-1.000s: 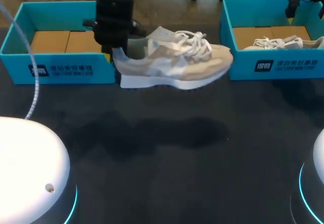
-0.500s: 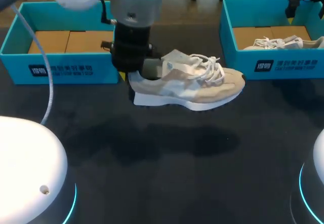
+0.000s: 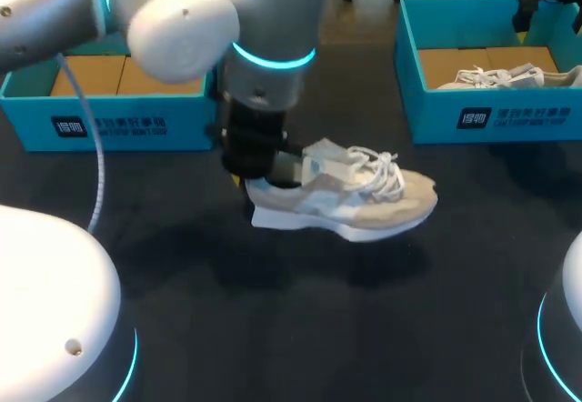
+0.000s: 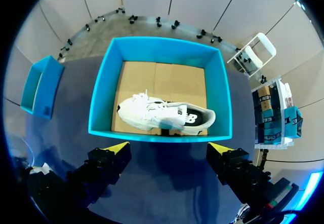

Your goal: Take the shoe out of the shoebox, open the shoe tongue, remove and reinsert the insole, then place the shoe into the shoebox

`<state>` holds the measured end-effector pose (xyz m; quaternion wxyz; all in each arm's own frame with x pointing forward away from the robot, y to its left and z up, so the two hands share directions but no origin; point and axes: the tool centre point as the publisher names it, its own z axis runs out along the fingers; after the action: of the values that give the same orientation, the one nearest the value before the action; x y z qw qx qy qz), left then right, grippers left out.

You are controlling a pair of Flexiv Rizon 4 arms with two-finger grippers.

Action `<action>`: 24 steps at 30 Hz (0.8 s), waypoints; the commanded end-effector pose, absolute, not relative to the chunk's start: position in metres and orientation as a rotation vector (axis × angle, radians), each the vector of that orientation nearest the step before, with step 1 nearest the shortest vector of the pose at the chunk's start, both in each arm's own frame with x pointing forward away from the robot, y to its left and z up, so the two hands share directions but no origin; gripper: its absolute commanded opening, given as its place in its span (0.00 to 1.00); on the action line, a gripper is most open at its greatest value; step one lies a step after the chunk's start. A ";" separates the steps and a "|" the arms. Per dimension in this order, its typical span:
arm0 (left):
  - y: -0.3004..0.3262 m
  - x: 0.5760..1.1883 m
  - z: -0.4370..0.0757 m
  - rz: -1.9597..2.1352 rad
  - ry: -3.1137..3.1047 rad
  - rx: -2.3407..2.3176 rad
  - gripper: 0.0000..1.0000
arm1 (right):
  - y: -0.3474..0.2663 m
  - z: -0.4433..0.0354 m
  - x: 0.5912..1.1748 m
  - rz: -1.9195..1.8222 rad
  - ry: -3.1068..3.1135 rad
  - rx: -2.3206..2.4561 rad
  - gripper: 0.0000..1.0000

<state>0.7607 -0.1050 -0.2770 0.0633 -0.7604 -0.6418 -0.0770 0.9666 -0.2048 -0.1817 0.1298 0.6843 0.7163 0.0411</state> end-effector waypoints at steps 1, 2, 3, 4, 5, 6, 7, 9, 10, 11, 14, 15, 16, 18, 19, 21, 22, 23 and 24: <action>-0.114 0.758 -0.301 -0.261 -1.942 -2.283 0.00 | -0.205 -0.182 0.966 0.121 2.080 1.988 1.00; -0.114 0.757 -0.305 -0.260 -1.941 -2.282 0.00 | -0.205 -0.182 0.966 0.121 2.080 1.988 1.00; -0.114 0.756 -0.309 -0.260 -1.946 -2.278 0.00 | -0.205 -0.182 0.966 0.121 2.080 1.988 1.00; -0.114 0.756 -0.313 -0.275 -1.962 -2.261 0.00 | -0.205 -0.182 0.966 0.121 2.080 1.988 1.00; -0.114 0.755 -0.318 -0.275 -1.966 -2.251 0.00 | -0.205 -0.182 0.966 0.121 2.080 1.988 1.00; -0.113 0.756 -0.324 -0.272 -1.964 -2.247 0.00 | -0.205 -0.182 0.966 0.121 2.080 1.988 1.00; -0.113 0.756 -0.326 -0.272 -1.958 -2.242 0.00 | -0.205 -0.182 0.966 0.121 2.080 1.988 1.00; -0.111 0.758 -0.338 -0.261 -1.953 -2.229 0.00 | -0.205 -0.182 0.966 0.121 2.080 1.988 1.00; -0.109 0.758 -0.341 -0.254 -1.963 -2.218 0.00 | -0.205 -0.182 0.966 0.121 2.080 1.988 1.00; -0.108 0.758 -0.344 -0.260 -1.974 -2.209 0.00 | -0.205 -0.182 0.966 0.121 2.080 1.988 1.00; -0.105 0.760 -0.354 -0.250 -1.997 -2.184 0.00 | -0.205 -0.182 0.966 0.121 2.080 1.988 1.00; -0.104 0.760 -0.358 -0.249 -2.004 -2.177 0.00 | -0.205 -0.182 0.966 0.121 2.080 1.988 1.00; -0.103 0.760 -0.361 -0.259 -2.016 -2.167 0.00 | -0.205 -0.182 0.966 0.121 2.080 1.988 1.00; -0.101 0.760 -0.367 -0.289 -2.029 -2.149 0.00 | -0.205 -0.182 0.966 0.121 2.080 1.988 1.00; -0.101 0.760 -0.370 -0.287 -2.029 -2.149 0.00 | -0.205 -0.182 0.966 0.121 2.080 1.988 1.00; -0.099 0.760 -0.375 -0.288 -2.038 -2.134 0.00 | -0.205 -0.182 0.966 0.121 2.080 1.988 1.00; -0.098 0.760 -0.378 -0.270 -2.037 -2.124 0.00 | -0.205 -0.182 0.966 0.121 2.080 1.988 1.00; -0.098 0.761 -0.381 -0.261 -2.032 -2.122 0.00 | -0.205 -0.182 0.966 0.121 2.080 1.988 1.00; -0.098 0.761 -0.384 -0.260 -2.033 -2.120 0.00 | -0.205 -0.182 0.966 0.121 2.080 1.988 1.00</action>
<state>0.7554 -0.0957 -0.3759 0.0935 -0.7158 -0.6859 -0.0916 0.9666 -0.2050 -0.1817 0.1298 0.6844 0.7163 0.0411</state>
